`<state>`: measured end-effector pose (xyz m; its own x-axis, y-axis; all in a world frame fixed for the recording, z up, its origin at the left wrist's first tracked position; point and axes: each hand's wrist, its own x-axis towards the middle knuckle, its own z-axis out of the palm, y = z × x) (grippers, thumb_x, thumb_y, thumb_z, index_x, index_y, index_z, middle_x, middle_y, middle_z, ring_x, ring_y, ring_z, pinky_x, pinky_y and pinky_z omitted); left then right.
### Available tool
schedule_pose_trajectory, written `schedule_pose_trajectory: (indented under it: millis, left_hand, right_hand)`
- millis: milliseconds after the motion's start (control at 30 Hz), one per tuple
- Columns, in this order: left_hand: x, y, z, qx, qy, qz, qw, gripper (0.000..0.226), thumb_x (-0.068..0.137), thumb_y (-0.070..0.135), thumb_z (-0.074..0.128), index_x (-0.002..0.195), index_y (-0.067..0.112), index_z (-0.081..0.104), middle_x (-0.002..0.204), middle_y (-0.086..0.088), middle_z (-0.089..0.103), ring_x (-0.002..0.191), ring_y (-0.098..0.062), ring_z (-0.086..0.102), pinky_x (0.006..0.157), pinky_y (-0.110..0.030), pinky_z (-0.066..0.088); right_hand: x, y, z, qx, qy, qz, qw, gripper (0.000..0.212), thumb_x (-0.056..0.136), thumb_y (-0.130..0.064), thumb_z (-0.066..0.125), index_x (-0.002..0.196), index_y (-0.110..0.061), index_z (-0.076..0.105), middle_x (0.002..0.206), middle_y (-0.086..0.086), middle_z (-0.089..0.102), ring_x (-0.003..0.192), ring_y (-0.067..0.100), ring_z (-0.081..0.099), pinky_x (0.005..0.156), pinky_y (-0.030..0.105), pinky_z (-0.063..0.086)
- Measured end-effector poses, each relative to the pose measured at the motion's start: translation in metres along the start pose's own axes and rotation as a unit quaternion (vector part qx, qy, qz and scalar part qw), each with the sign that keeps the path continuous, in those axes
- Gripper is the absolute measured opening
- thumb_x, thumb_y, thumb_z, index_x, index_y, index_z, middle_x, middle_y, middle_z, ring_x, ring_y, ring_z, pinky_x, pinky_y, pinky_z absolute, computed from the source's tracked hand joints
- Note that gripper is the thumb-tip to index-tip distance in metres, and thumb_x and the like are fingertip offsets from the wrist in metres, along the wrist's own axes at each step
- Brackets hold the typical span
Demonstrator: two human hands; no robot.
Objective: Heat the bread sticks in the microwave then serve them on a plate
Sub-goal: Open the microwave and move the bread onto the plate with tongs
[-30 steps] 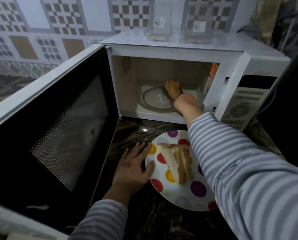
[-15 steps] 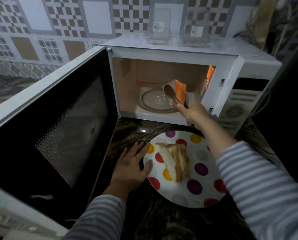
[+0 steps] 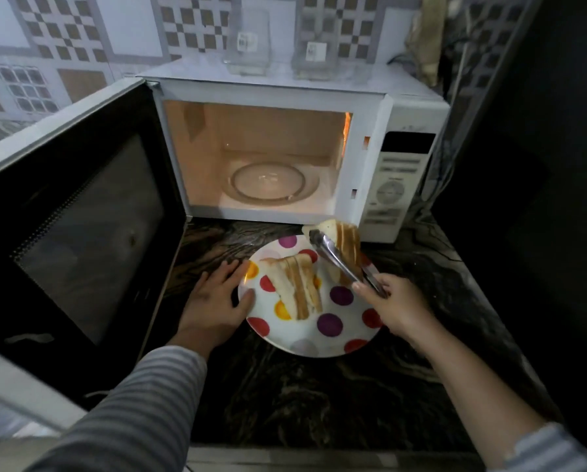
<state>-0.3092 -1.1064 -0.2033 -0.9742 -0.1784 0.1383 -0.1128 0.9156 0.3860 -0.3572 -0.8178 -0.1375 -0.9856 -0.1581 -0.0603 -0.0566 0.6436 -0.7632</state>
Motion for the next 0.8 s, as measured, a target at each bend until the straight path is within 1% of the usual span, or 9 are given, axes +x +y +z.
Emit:
schedule_pose_trajectory:
  millis: [100,167,300,433,500,567,700,733,800]
  left_hand:
    - [0.000,0.000,0.001,0.001,0.003,0.002,1.000,0.083,0.074,0.069,0.013,0.150,0.037,0.024,0.157,0.007,0.025,0.147,-0.012,0.014,0.118,-0.036,0.006]
    - [0.000,0.000,0.002,-0.005,0.008,0.004,1.000,0.083,0.074,0.069,0.016,0.149,0.036,0.025,0.157,0.008,0.025,0.147,-0.011,0.014,0.118,-0.035,0.006]
    - [0.000,-0.001,0.002,-0.004,0.004,0.005,1.000,0.084,0.073,0.069,0.016,0.149,0.035,0.026,0.157,0.008,0.025,0.147,-0.010,0.014,0.118,-0.035,0.007]
    - [0.000,-0.002,0.002,-0.002,0.005,0.008,1.000,0.087,0.071,0.070,0.014,0.149,0.035,0.026,0.157,0.008,0.025,0.147,-0.011,0.014,0.119,-0.037,0.008]
    - [0.001,-0.002,0.002,0.003,0.003,0.007,1.000,0.085,0.073,0.070,0.015,0.150,0.035,0.025,0.157,0.007,0.025,0.147,-0.012,0.015,0.119,-0.037,0.008]
    - [0.001,-0.003,0.002,0.003,0.002,0.002,1.000,0.078,0.078,0.066,0.020,0.150,0.035,0.025,0.158,0.006,0.025,0.147,-0.012,0.014,0.119,-0.038,0.008]
    - [0.000,0.000,0.001,0.003,-0.009,0.002,1.000,0.071,0.084,0.060,0.026,0.151,0.034,0.022,0.158,0.004,0.022,0.147,-0.014,0.013,0.119,-0.038,0.008]
    - [0.000,0.001,0.000,0.006,-0.011,0.000,1.000,0.067,0.089,0.059,0.029,0.151,0.034,0.021,0.159,0.003,0.021,0.147,-0.015,0.013,0.119,-0.038,0.007]
    - [0.000,0.002,-0.001,0.012,-0.014,-0.002,1.000,0.061,0.096,0.053,0.035,0.151,0.033,0.019,0.159,0.003,0.020,0.148,-0.015,0.011,0.119,-0.037,0.007]
  right_hand:
    - [-0.013,0.015,0.005,-0.038,0.009,0.000,0.999,0.017,0.087,-0.043,0.063,0.097,-0.029,0.062,0.085,-0.013,0.064,0.081,0.005,0.062,0.069,0.025,0.051]
    - [-0.016,0.018,0.008,-0.069,0.027,-0.015,0.997,0.023,0.087,-0.045,0.063,0.101,-0.027,0.064,0.087,-0.010,0.067,0.082,0.009,0.064,0.070,0.028,0.053]
    - [-0.019,0.015,0.014,-0.170,0.054,-0.026,0.984,0.039,0.086,-0.055,0.058,0.114,-0.029,0.060,0.102,-0.007,0.067,0.091,0.013,0.064,0.075,0.032,0.055]
    - [-0.022,0.008,0.014,-0.207,0.053,-0.013,0.977,0.045,0.088,-0.053,0.057,0.122,-0.024,0.056,0.114,0.000,0.064,0.101,0.019,0.062,0.081,0.034,0.053]
    - [-0.023,0.004,0.012,-0.209,0.044,-0.003,0.977,0.048,0.088,-0.052,0.058,0.125,-0.021,0.055,0.116,0.001,0.063,0.104,0.021,0.061,0.082,0.034,0.052]
    - [-0.024,0.000,0.010,-0.204,0.035,0.007,0.978,0.048,0.085,-0.054,0.061,0.120,-0.021,0.056,0.111,0.000,0.064,0.099,0.020,0.062,0.076,0.031,0.052]
    - [-0.038,-0.002,0.001,-0.214,0.054,0.020,0.975,0.040,0.076,-0.060,0.065,0.098,-0.027,0.060,0.089,-0.007,0.066,0.077,0.012,0.061,0.059,0.027,0.047]
    - [-0.045,-0.001,-0.003,-0.219,0.051,0.025,0.974,0.040,0.076,-0.060,0.066,0.096,-0.026,0.059,0.085,-0.007,0.064,0.073,0.012,0.059,0.055,0.026,0.044]
    - [-0.062,0.002,-0.014,-0.216,0.041,0.040,0.975,0.044,0.076,-0.061,0.065,0.098,-0.023,0.058,0.082,-0.007,0.060,0.072,0.011,0.058,0.051,0.026,0.039]
